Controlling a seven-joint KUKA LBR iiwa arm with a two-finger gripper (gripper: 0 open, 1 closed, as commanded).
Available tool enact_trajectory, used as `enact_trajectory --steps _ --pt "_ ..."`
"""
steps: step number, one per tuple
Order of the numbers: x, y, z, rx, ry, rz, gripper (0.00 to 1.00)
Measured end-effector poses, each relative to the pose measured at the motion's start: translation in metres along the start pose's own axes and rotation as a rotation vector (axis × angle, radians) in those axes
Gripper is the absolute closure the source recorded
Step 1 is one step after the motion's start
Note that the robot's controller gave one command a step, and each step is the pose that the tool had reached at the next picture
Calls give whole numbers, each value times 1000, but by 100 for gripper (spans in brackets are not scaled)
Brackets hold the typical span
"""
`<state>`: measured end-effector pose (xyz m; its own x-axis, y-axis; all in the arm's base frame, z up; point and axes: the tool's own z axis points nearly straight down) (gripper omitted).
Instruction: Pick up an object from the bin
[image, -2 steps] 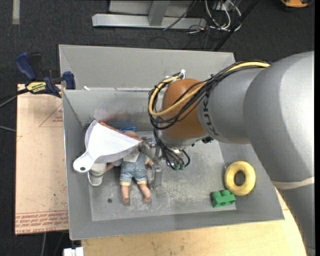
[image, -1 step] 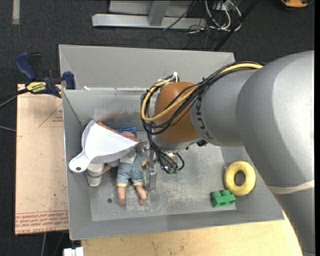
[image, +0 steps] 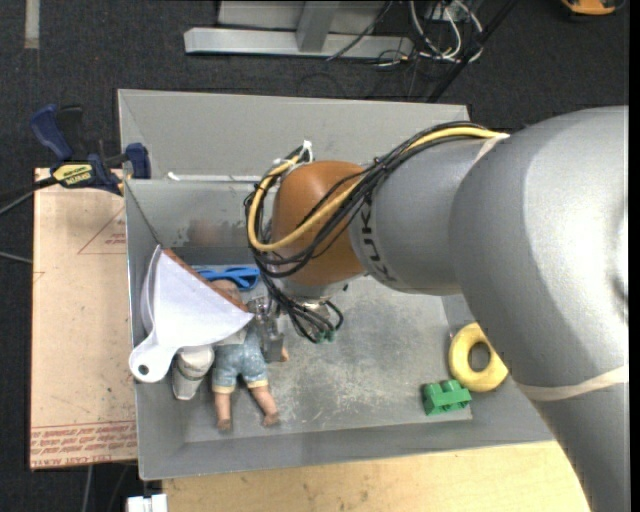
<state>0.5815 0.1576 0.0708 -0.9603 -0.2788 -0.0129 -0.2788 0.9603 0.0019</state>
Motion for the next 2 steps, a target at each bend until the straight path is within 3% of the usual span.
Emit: enact_trajectory --steps 1,2 --pt "0 0 0 0 0 0 100" --pt "3 -9 -35 -1 12 -17 100"
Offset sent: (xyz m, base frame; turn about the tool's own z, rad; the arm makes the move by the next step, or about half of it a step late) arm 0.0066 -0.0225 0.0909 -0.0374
